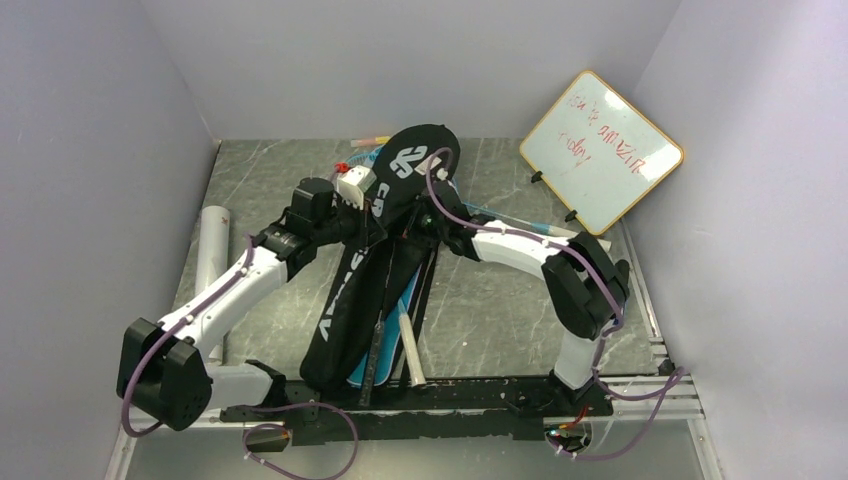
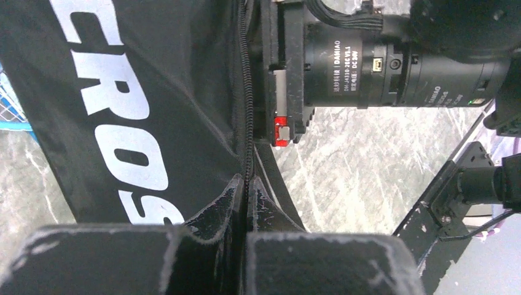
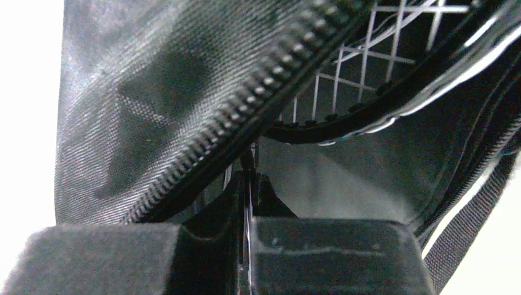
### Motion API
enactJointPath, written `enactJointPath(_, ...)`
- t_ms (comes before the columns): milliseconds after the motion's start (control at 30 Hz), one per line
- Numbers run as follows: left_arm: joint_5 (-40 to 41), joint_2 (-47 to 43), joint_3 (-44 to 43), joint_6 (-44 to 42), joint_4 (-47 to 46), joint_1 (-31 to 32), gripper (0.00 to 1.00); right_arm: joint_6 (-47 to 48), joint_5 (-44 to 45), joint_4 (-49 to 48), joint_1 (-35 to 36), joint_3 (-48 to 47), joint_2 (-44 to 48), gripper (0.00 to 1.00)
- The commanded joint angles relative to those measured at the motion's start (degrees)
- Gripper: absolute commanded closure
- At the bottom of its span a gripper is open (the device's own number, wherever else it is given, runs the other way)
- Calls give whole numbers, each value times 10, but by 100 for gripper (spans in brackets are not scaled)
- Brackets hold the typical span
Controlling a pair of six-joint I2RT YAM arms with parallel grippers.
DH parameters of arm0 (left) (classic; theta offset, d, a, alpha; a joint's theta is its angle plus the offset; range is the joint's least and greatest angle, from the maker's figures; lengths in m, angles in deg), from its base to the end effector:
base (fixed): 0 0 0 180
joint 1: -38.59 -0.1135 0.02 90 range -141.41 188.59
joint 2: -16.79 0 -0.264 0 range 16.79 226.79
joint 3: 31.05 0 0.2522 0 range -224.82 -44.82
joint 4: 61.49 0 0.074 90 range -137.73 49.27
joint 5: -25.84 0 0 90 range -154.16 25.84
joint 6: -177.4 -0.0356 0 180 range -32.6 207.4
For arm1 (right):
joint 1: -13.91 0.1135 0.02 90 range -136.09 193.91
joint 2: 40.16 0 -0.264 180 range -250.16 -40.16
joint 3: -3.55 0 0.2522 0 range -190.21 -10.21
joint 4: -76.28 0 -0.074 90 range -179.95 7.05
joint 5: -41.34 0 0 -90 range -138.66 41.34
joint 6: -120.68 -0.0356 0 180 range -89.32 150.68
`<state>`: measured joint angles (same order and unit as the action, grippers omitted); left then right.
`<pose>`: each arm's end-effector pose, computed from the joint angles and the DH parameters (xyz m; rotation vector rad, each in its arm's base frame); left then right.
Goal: Pack up the badminton gear
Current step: Place the racket in the racket bag.
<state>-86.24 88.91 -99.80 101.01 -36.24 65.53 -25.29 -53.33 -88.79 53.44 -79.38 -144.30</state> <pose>0.2477 -0.1409 0.2987 0.4905 2.0796 -0.8250 0.3129 0.2619 0.2137 0.2929 2.3742 0.9649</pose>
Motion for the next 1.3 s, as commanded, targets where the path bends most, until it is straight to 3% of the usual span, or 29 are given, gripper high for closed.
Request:
enactJointPath(0, -50, -28, 2, 42, 16, 4, 95, -60, 100, -154, -15, 60, 63, 100)
enactJointPath(167, -94, -27, -2, 72, 18, 5, 95, -65, 164, -255, -16, 124, 90, 100)
enactJointPath(467, -110, -10, -36, 70, 61, 6, 95, -154, 325, -235, -33, 186, 157, 100)
enactJointPath(633, -148, 18, -46, 82, 59, 13, 95, -164, 350, -235, -33, 187, 158, 100)
enactJointPath(667, -154, 21, -44, 88, 51, 15, 95, -162, 348, -235, -32, 183, 150, 99)
enactJointPath(767, -146, 26, -39, 101, 24, 28, 94, -144, 335, -220, -29, 161, 117, 82)
enactJointPath(833, -124, 30, -39, 91, 21, 36, 86, -147, 321, -222, -29, 166, 103, 72)
enactJointPath(967, -28, 49, -67, 46, 83, 56, 42, -144, 291, -249, -29, 211, 113, 55)
enactJointPath(1100, 102, 55, -94, 6, 143, 80, 13, -147, 252, -166, -29, 201, 126, 43)
enactJointPath(1167, 152, 47, -95, -9, 157, 94, 9, -150, 223, -102, -30, 182, 123, 39)
enactJointPath(1267, 192, 29, -80, -27, 161, 116, 9, -140, 161, -97, -30, 204, 135, 40)
